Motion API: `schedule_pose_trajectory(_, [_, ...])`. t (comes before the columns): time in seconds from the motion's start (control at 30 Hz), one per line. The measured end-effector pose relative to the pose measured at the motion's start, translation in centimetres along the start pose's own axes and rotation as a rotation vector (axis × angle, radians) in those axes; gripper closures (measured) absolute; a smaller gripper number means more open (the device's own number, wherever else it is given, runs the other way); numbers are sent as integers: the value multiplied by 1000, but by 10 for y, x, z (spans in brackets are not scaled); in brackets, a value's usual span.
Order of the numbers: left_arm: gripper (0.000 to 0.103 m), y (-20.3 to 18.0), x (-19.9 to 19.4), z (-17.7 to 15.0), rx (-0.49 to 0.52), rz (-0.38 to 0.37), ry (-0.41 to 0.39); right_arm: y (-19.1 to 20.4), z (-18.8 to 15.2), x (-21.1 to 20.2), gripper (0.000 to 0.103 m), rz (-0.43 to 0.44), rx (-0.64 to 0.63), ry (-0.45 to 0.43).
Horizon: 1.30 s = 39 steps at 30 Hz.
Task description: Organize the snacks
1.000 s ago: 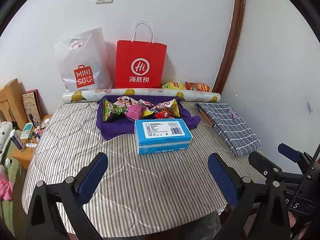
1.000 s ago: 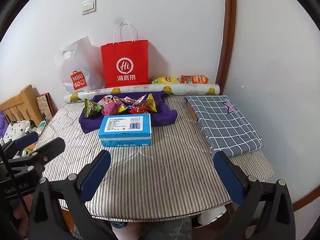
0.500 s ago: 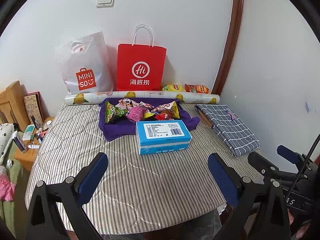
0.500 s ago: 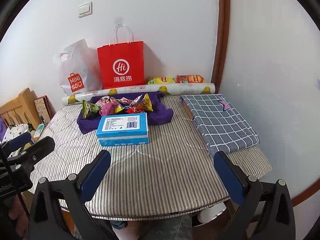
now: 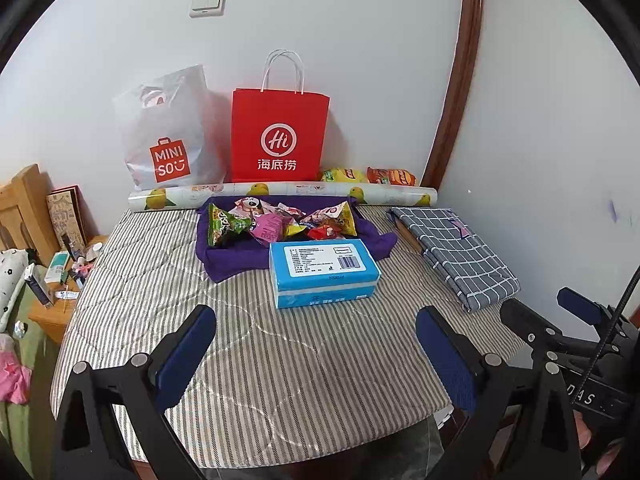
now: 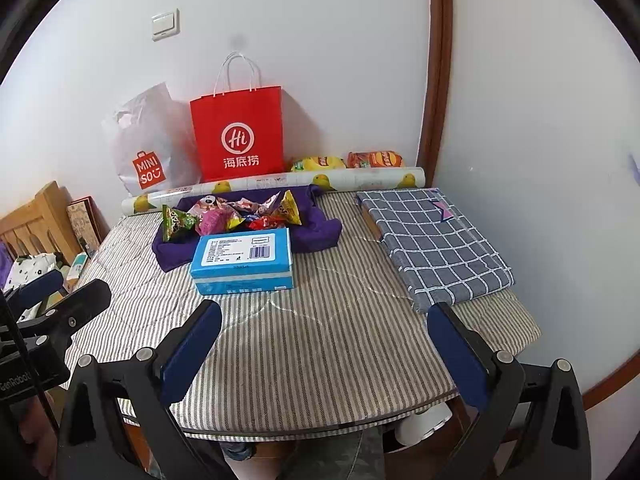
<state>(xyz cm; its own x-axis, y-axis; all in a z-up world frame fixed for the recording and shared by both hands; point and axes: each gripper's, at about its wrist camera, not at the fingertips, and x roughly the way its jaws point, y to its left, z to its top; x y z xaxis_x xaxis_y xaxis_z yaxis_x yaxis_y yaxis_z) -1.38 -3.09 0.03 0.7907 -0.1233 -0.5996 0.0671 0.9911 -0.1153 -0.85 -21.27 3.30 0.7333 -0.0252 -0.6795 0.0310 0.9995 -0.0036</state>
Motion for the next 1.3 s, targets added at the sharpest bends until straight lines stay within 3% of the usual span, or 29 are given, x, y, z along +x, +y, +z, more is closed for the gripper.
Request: schedule_pose_trajectory(1.3, [2, -5, -4, 1, 4, -5, 2, -2, 2, -3, 2, 6, 7, -11])
